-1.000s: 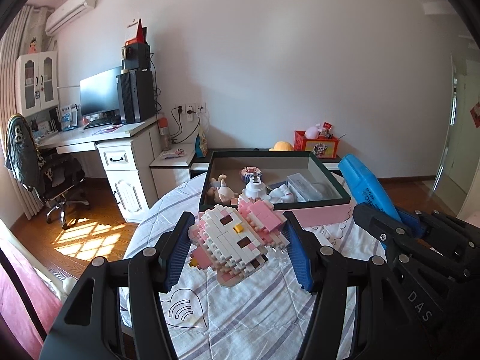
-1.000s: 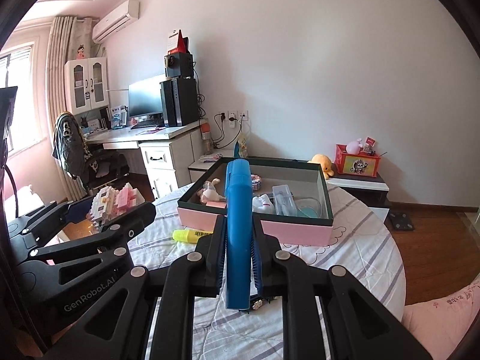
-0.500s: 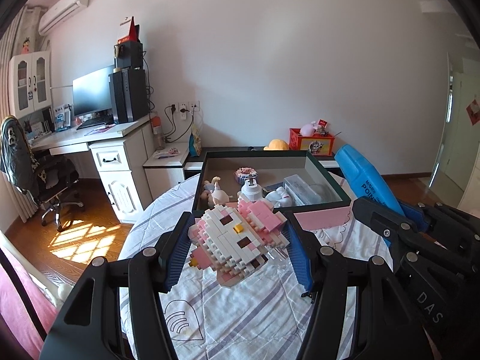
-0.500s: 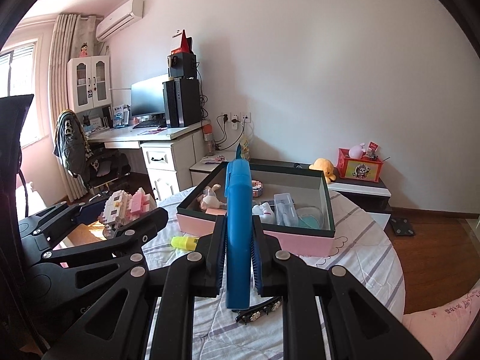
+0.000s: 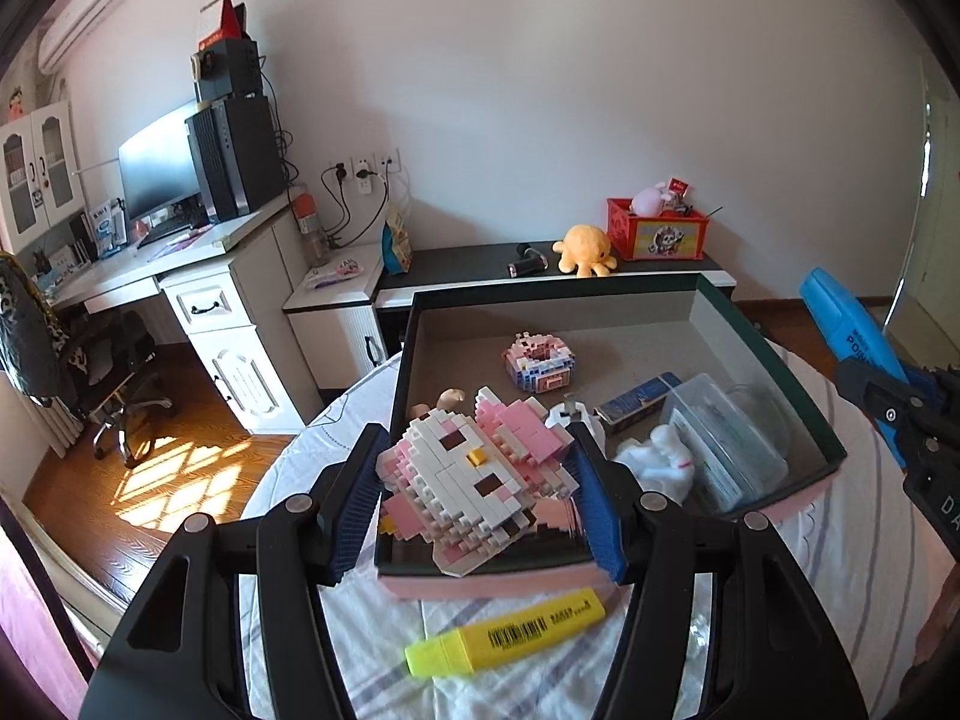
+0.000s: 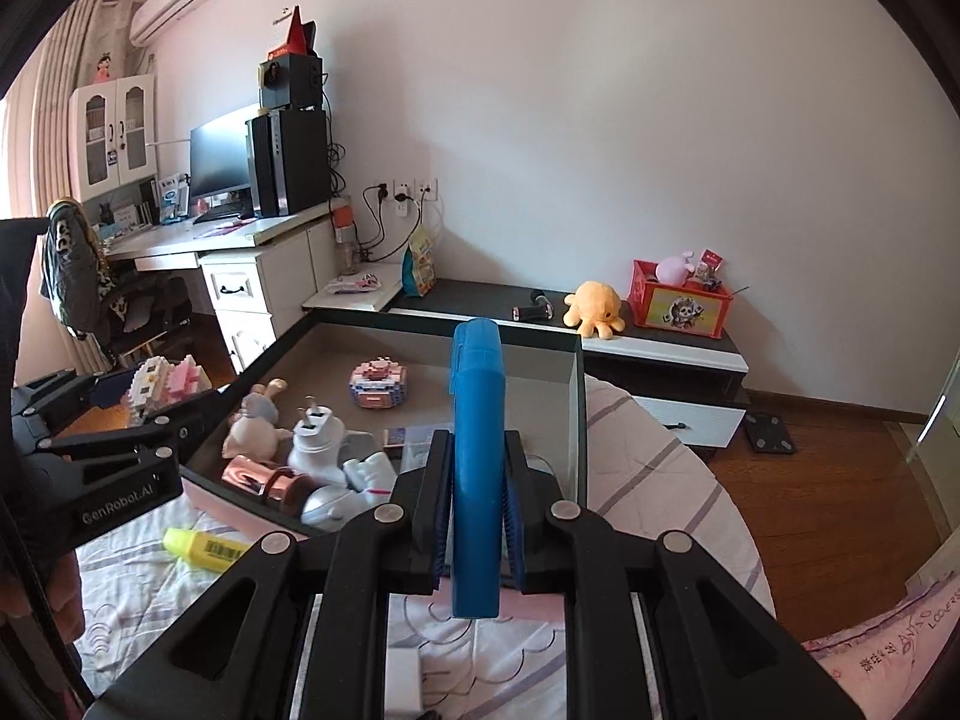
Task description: Organize rigid objects
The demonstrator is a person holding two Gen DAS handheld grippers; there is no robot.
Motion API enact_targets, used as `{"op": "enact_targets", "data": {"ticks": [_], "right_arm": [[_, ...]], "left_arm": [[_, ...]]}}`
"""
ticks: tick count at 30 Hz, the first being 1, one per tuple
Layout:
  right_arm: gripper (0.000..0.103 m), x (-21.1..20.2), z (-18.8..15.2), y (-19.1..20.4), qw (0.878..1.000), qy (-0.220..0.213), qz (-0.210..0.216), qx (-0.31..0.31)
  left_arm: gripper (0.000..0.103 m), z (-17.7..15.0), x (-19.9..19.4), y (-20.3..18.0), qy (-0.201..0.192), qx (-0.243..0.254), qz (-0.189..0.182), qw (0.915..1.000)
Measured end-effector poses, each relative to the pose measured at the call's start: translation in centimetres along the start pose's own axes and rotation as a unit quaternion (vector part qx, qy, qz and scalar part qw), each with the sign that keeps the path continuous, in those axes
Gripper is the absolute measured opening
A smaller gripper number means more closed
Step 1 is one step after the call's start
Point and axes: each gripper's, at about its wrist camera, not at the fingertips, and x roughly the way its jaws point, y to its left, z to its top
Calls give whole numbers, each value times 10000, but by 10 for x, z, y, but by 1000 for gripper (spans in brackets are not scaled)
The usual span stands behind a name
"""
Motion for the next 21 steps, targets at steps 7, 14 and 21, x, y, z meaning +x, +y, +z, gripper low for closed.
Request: {"op": "enact_targets", "data": {"ticks": [7,14,21], "right_arm": [[15,65,-1,-16,9983,570,-57,85],[16,91,-7,-21,9959,823,216,303],[63,63,-4,-22,9974,520,167,467]], "left_arm": [[60,14,66,7,475,33,225,9986],[64,9,83,5,559,48,422,9975],[96,9,52,6,225,-62,291,9993]]}}
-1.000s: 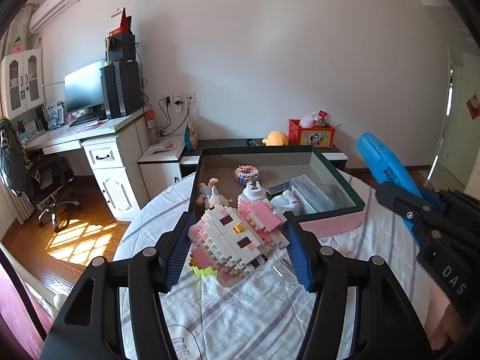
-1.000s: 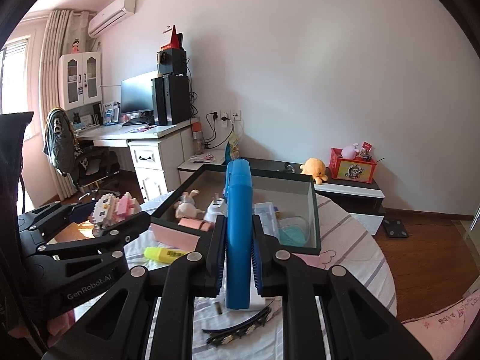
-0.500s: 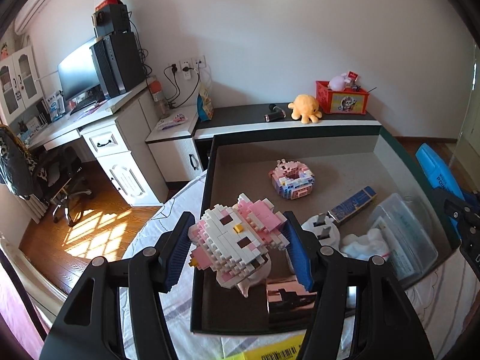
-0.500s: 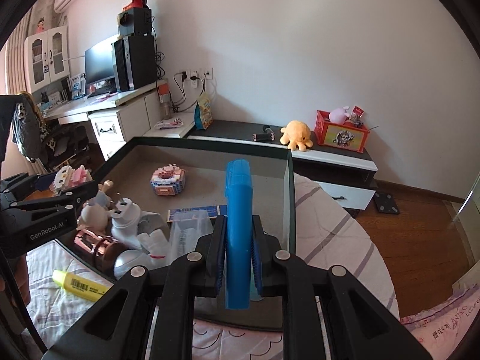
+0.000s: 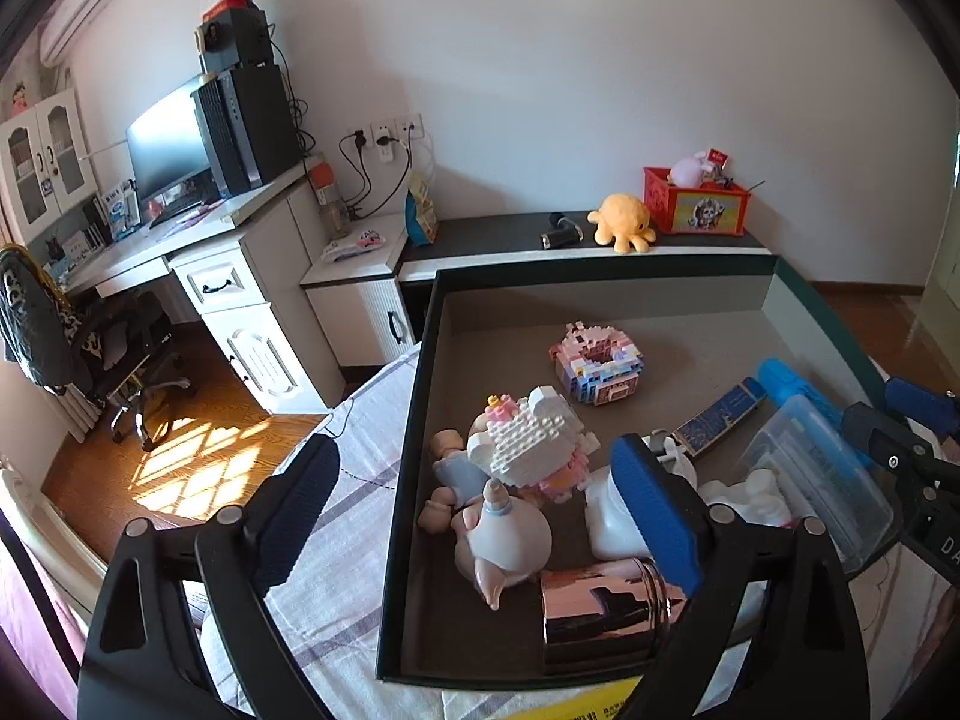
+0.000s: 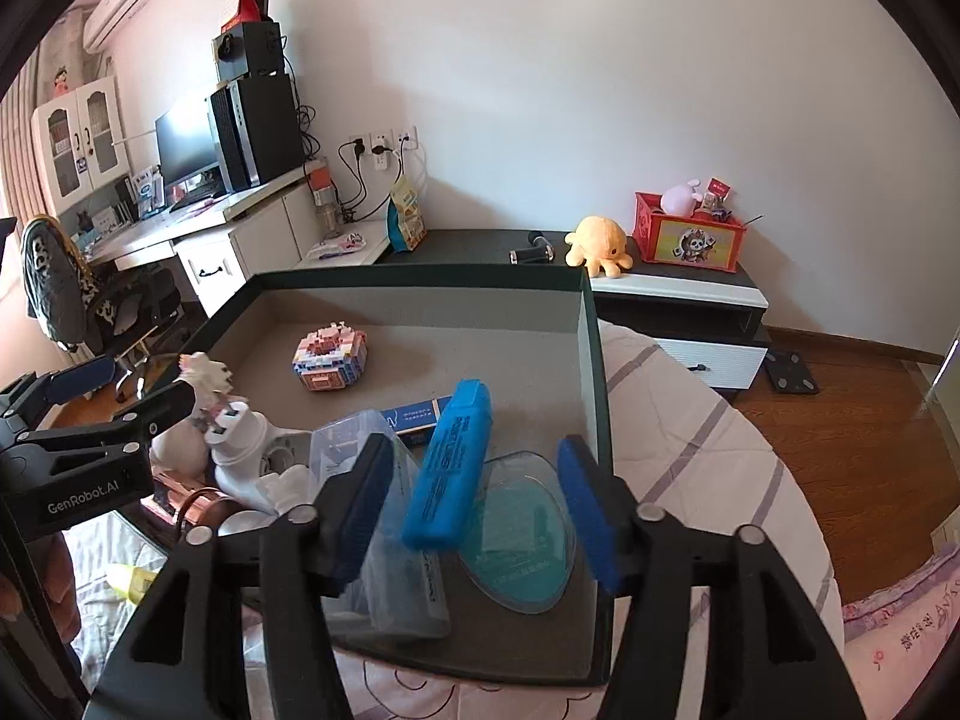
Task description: Organize rigid objects
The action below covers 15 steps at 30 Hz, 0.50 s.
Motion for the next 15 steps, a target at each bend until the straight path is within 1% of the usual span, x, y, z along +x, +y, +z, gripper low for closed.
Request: {"op": "enact_targets", "data": {"ticks": [2,4,8,10,11,12,13,15], "right_arm": [[66,-16,0,4,10000,-82,32,24],[83,-35,-2,12,9998,-201,-37,39],[85,-89,-10,33,9977,-671,114,-44],[90,-116,-17,47,9959,-881,128,-135],[93,-128,-20,52,9949,-986,88,-183],[103,-139,-24,58,9938,-1085,-30,-224],[103,-150,-28,64,9926,-1179,-150,-265],[103,-171,-36,71,9895,-1391,-194,-334]], "left_arm": [[100,-2,-17,5,-107,-86,-94,9999],[102,-6,-37,9,-217,-172,-161,9995],[103,-17,-86,13,-507,-277,-289,9979],[103,-26,-114,15,-696,-313,-335,9965],[103,-31,-127,17,-795,-355,-356,9956],[103,-35,-141,18,-888,-388,-372,9946],[103,-40,-154,20,-986,-421,-399,9934],[103,-50,-178,22,-1140,-435,-395,9917]]}}
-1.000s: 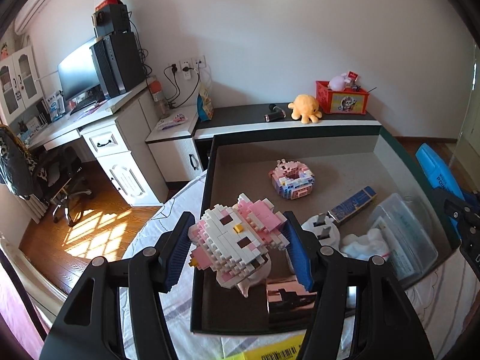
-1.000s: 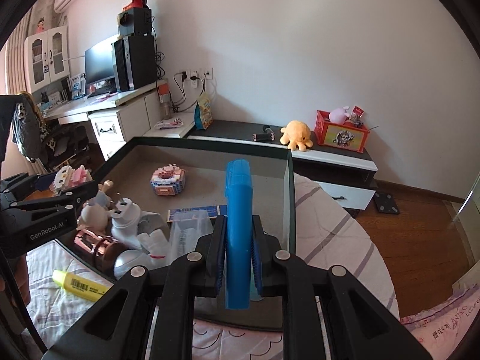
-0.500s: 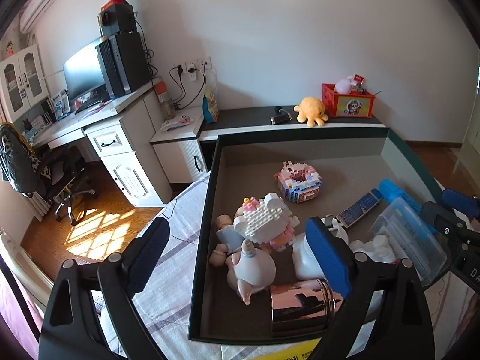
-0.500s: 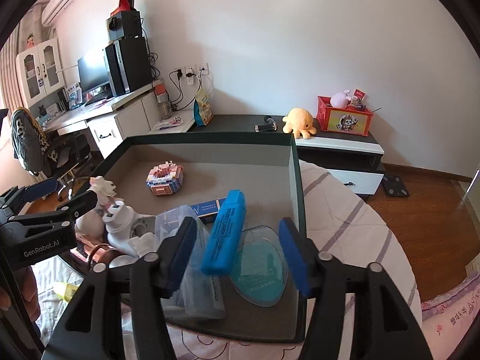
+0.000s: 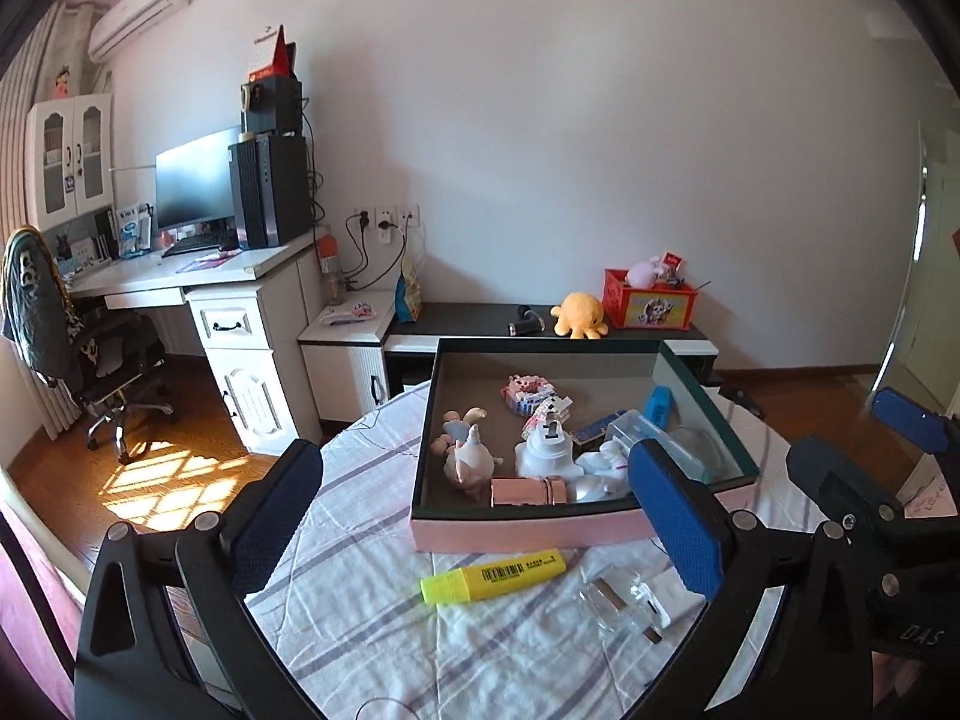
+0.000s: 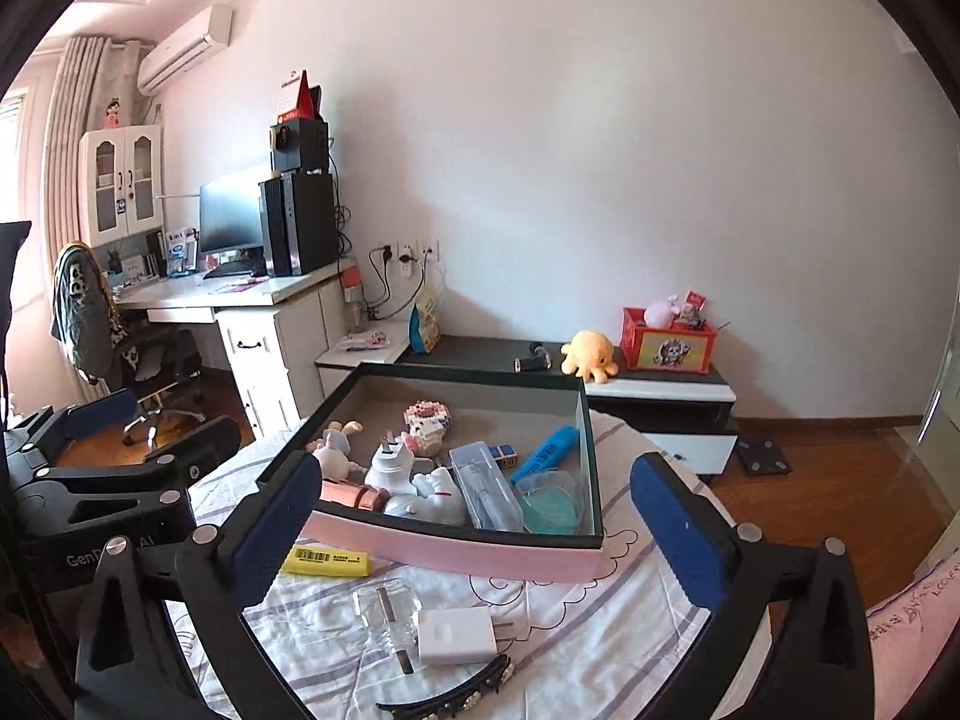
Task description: Organize rigid objects
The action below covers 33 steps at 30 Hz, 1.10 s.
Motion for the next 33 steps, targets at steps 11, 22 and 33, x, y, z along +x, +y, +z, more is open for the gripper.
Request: {"op": "enact_targets", "data": {"ticks": [11,22,33], "right_arm": [[103,-96,-13,17,9987,-476,-173,60],[103,-149,-28,21,9964,-745,-382,117],[103,-159,-30,21,9956,-830,-423,113]], "left_arm": [[103,-29,-112,-2,-839,68,152,9963],[103,-40,-158,-9,-1228,188,181,9921],[103,-42,-170,-10,-1403,196,227,9897]]}}
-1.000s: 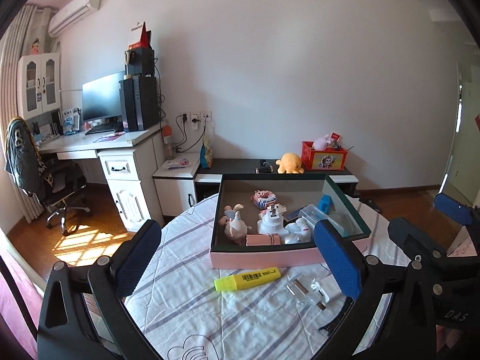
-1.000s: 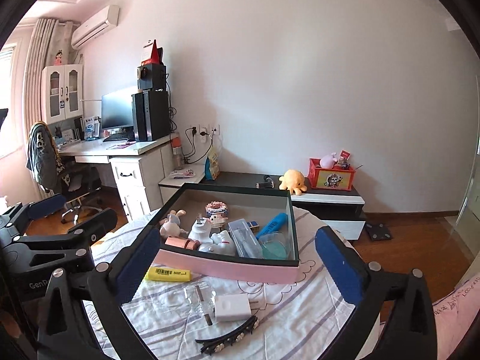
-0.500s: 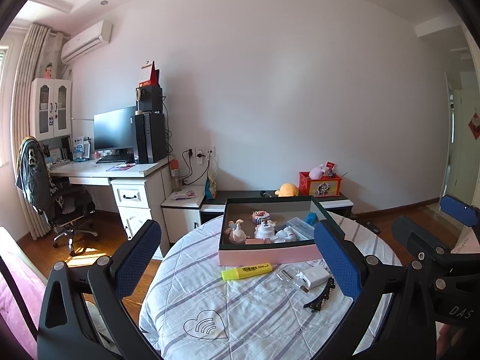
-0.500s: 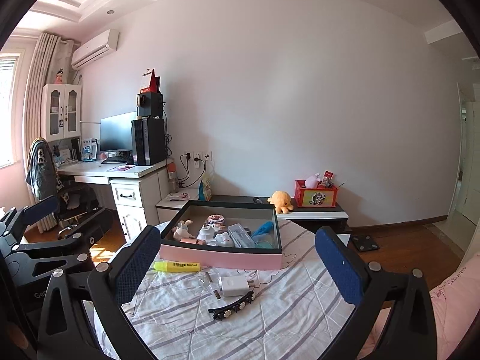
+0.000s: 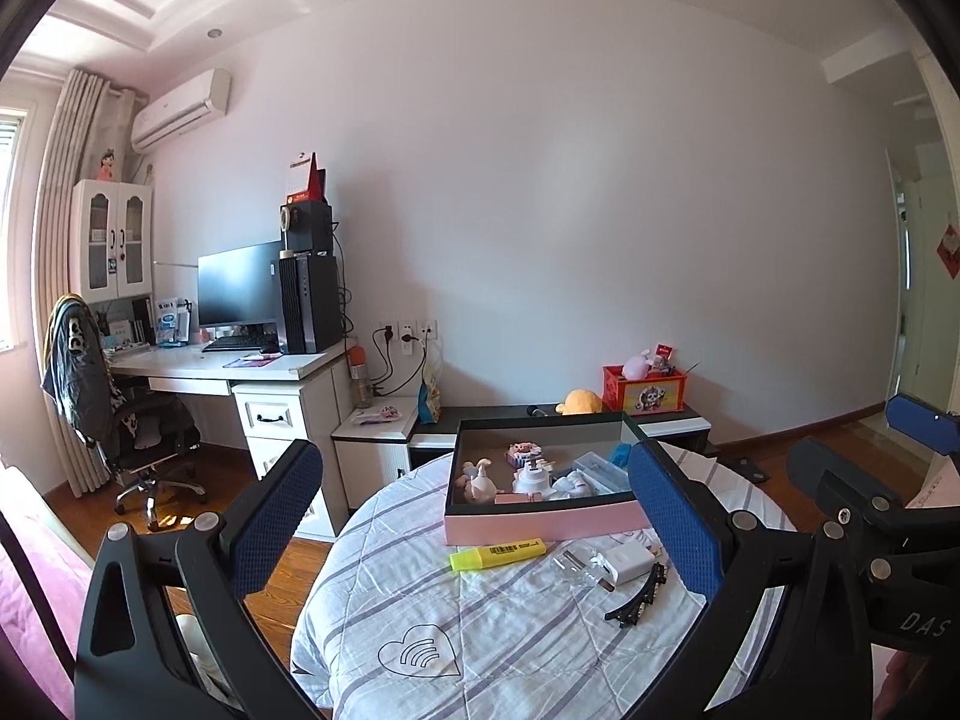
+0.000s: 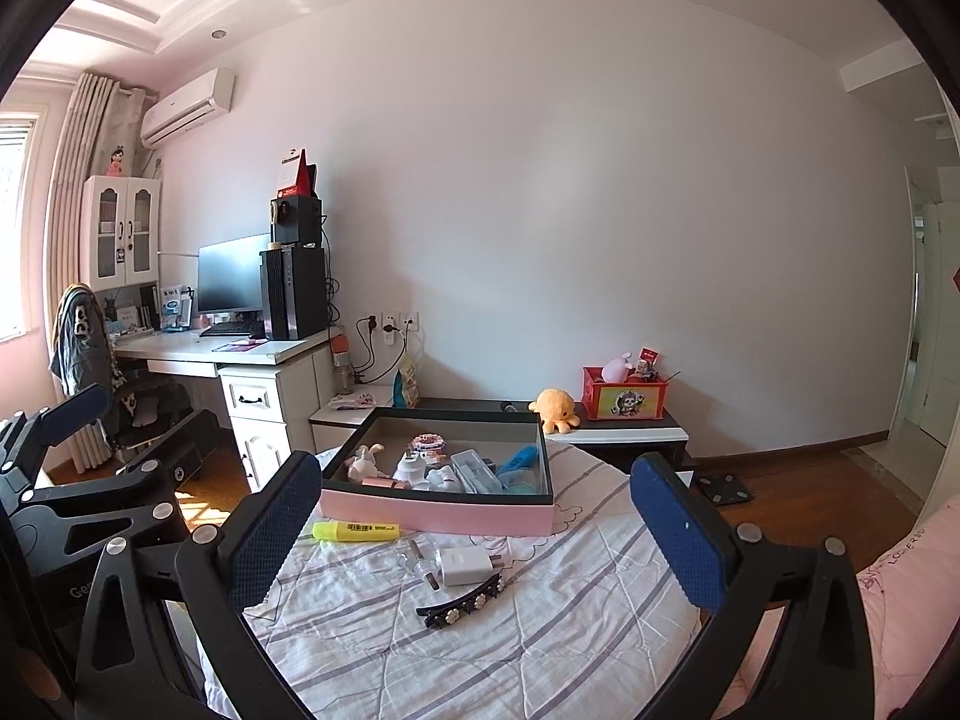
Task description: Organize rigid objects
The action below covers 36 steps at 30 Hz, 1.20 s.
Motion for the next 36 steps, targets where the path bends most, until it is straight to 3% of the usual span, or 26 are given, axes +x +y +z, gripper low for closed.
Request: {"op": "enact_targets", "data": {"ticks": [11,21,28,32,36], "right_arm": [[103,4,-2,0,9999,102,-12,8],[103,34,-15,-3,9989,453,16,66],[103,84,-47,-10,9931,1145,175,160],[103,126,-80,-18,9819,1858,130,347],[103,162,-110,-19,9680,2428,174,604]], "left_arm": [[103,-3,7,-5,86,-5,-27,10000],[103,-18,41,-7,468,49,-82,9989],[103,-58,89,-4,1322,111,-352,9905],[103,-85,123,5,1914,144,-131,9813],[103,-106,142,19,2267,-23,-13,9740]]}}
